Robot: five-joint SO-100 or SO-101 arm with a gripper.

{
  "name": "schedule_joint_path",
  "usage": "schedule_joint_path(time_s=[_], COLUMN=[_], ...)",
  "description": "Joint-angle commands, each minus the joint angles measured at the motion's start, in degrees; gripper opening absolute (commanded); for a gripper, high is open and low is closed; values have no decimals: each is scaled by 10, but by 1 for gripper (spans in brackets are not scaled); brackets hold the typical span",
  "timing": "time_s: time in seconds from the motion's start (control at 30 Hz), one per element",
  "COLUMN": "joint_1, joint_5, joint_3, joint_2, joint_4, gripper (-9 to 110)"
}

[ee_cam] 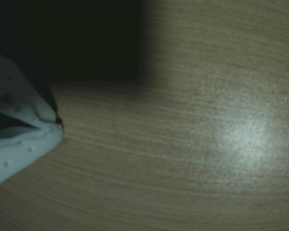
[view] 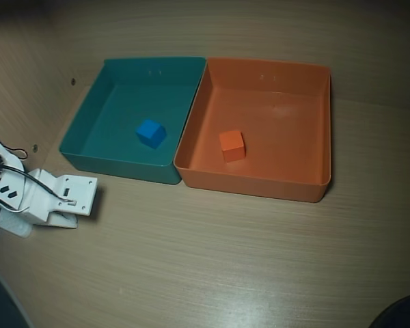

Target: Grasp a cube and put it in the box.

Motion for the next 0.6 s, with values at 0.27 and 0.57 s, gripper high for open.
schedule_joint_path(time_s=[0.27, 0.57], joint_1=[0, -5], joint_5=[81, 81], joint_3=[34, 34], joint_2=[1, 1], joint_4=[18, 18], gripper=[-5, -5])
